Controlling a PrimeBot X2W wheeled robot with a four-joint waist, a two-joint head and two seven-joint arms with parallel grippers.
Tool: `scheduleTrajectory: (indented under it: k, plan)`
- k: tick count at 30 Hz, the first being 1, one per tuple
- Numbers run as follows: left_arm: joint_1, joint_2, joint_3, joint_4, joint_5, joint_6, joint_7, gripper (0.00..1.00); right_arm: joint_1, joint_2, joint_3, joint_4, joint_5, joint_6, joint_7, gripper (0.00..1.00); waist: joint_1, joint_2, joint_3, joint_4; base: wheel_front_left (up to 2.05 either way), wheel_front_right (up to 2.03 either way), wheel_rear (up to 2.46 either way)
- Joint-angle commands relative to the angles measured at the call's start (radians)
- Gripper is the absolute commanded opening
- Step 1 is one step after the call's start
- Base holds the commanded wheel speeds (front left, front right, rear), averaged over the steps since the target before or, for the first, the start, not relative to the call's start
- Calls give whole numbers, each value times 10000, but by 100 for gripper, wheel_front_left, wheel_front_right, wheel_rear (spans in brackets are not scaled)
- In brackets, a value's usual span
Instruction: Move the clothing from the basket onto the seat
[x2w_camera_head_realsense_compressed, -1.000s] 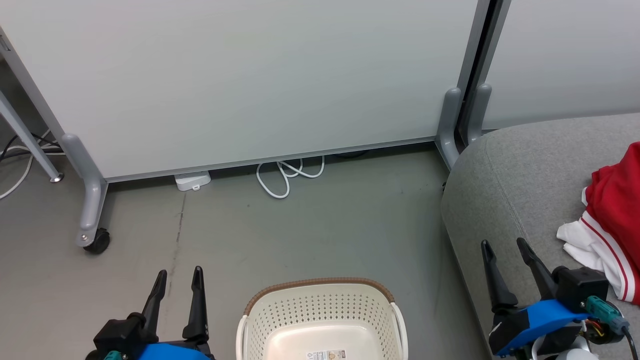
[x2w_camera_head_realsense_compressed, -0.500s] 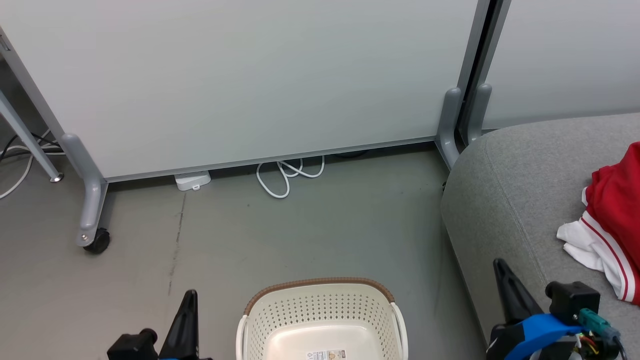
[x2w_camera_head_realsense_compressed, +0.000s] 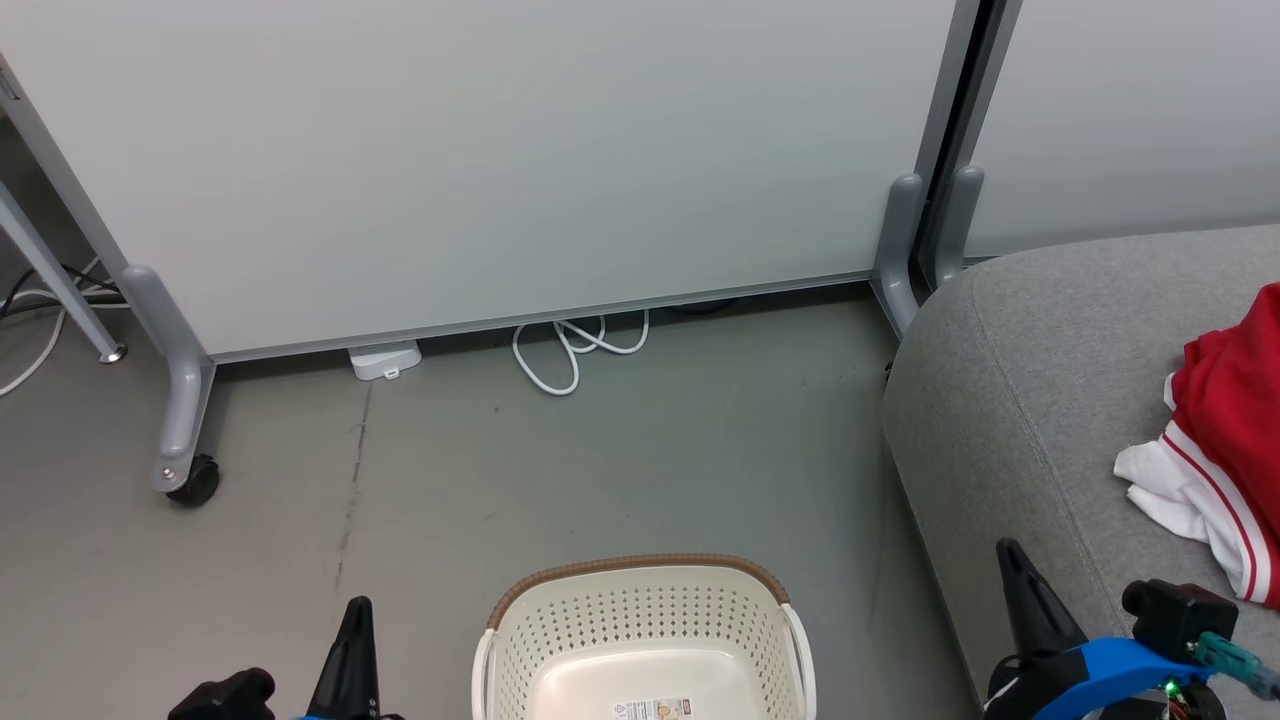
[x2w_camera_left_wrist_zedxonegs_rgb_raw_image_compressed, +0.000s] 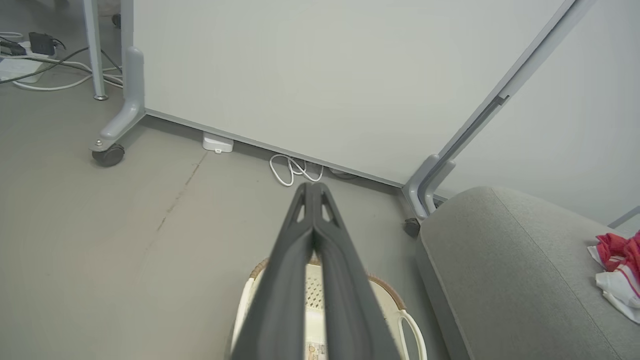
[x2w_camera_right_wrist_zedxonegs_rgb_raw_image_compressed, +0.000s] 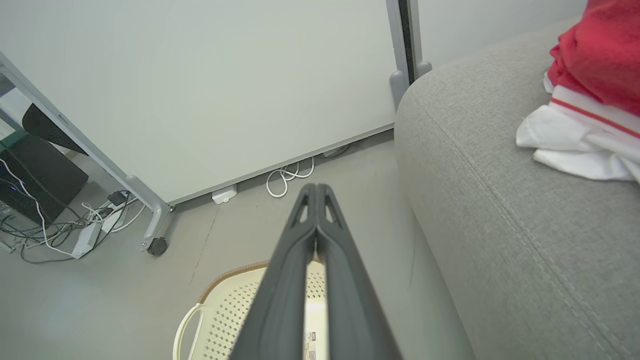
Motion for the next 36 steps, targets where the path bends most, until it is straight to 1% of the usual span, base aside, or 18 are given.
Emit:
scheduleTrajectory:
  k: [1,20,28,29,30,36]
  plan:
    - [-333,14,85,-205,-336,-4,78,0,-251,-32,-49,-200,418,2,45,0,0,0,2,-1,0,0,0]
    - [-704,-35,553,-476,-3041,-9,850,0,-421,-47,-203,-355,3480,2,505,0,-1,0,36,-24,0,0,0]
    - [-844,-57,716,-574,-4017,-11,1133,0,-485,-52,-263,-402,4592,3,673,0,-1,0,50,-34,0,0,0]
    - [-844,-57,716,-574,-4017,-11,1133,0,-485,-52,-263,-402,4592,3,673,0,-1,0,50,-34,0,0,0]
    - [-867,-62,760,-597,-4249,-12,1198,0,-490,-54,-277,-412,4848,3,713,0,-1,0,53,-36,0,0,0]
    - [-953,-74,864,-655,-4806,-13,1364,0,-522,-58,-313,-439,5478,3,812,0,-1,0,62,-42,0,0,0]
